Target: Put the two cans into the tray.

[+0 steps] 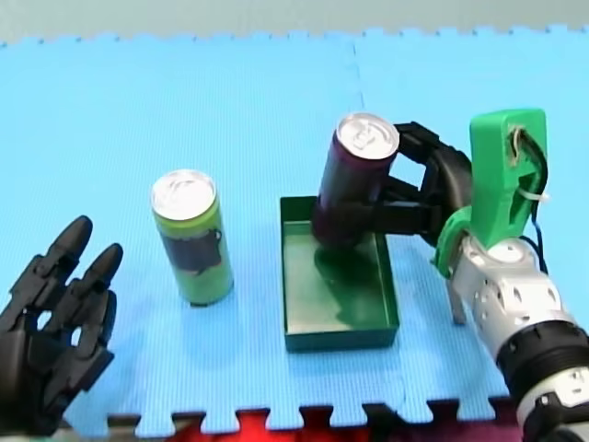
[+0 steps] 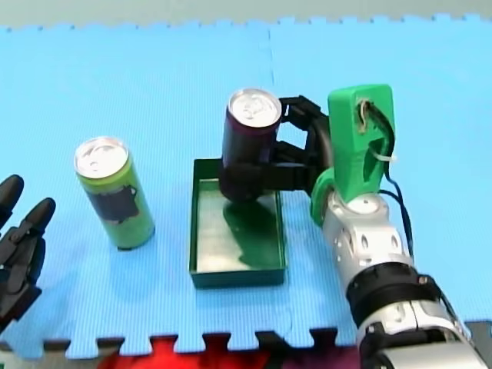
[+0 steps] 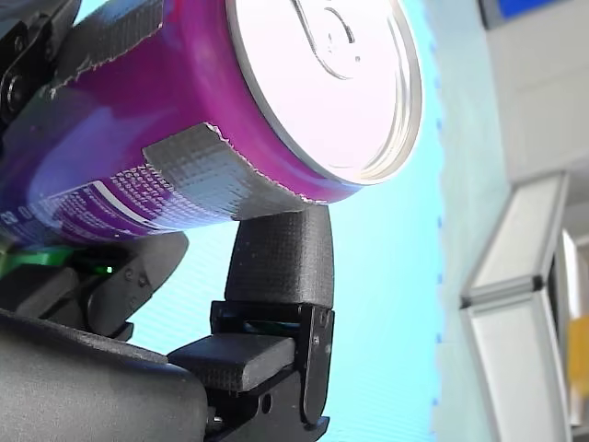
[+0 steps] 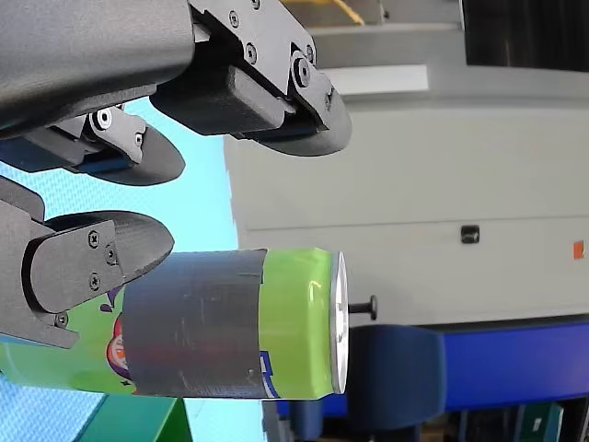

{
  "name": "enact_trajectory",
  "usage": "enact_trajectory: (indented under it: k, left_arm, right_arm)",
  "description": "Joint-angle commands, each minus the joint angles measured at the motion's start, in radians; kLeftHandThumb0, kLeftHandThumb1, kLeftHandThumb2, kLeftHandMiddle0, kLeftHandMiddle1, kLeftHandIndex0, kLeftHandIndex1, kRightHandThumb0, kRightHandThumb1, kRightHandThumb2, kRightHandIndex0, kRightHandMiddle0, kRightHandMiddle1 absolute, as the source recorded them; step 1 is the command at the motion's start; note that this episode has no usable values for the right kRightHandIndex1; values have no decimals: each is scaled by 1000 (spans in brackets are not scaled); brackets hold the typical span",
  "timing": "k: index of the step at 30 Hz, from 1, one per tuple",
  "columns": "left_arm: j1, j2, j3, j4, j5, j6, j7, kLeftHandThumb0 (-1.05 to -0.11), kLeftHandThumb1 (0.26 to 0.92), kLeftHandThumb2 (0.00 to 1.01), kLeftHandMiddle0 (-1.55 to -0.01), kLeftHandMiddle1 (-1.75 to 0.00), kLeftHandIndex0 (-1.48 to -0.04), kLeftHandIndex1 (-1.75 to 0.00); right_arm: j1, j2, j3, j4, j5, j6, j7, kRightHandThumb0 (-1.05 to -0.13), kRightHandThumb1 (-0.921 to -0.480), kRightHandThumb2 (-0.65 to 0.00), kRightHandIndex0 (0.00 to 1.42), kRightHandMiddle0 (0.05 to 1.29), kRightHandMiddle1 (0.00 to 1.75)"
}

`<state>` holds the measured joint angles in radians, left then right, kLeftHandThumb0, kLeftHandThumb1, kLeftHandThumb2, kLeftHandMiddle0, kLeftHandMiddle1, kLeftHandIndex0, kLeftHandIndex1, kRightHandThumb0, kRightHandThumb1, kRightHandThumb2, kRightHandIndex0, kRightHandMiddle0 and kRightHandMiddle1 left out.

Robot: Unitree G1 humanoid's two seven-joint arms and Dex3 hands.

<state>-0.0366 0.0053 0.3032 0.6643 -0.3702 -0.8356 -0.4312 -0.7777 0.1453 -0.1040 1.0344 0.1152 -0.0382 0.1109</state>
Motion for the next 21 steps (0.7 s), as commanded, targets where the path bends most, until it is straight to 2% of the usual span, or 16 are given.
enact_trajectory:
  k: [1,4,7,13,17,21]
  left_arm:
    - [1,1,0,-2,1,-6,3,-1048,921,571,-554,-5,-483,-4]
    - [2,1,0,-4,0,-5,4,-1048,921,571,-553,-4,-484,-4]
    - [4,2,1,-7,-1,-4,3,-1048,921,570,-552,-3,-484,-4]
    - [6,3,1,-13,-1,-1,4,-1048,921,570,-549,-1,-484,-3]
    - [13,3,1,-25,-4,3,4,-1048,921,571,-548,-1,-484,-3]
    - [24,2,-1,-44,-3,6,7,-1048,921,572,-547,0,-483,-2]
  right_arm:
    - [-31,-7,-4,17,-1,-21,4,-218,-812,0,925,525,1746]
    - [-53,-11,-4,39,-8,-26,1,-215,-810,0,923,522,1746]
    - [-75,-14,-5,58,-15,-21,-4,-214,-810,0,921,520,1746]
    - [-99,-13,-8,80,-21,-13,-14,-211,-809,0,918,517,1746]
    - [-107,-12,-9,87,-23,-11,-18,-209,-808,0,916,514,1746]
    - [-104,-12,-9,85,-25,-14,-20,-206,-807,0,915,513,1746]
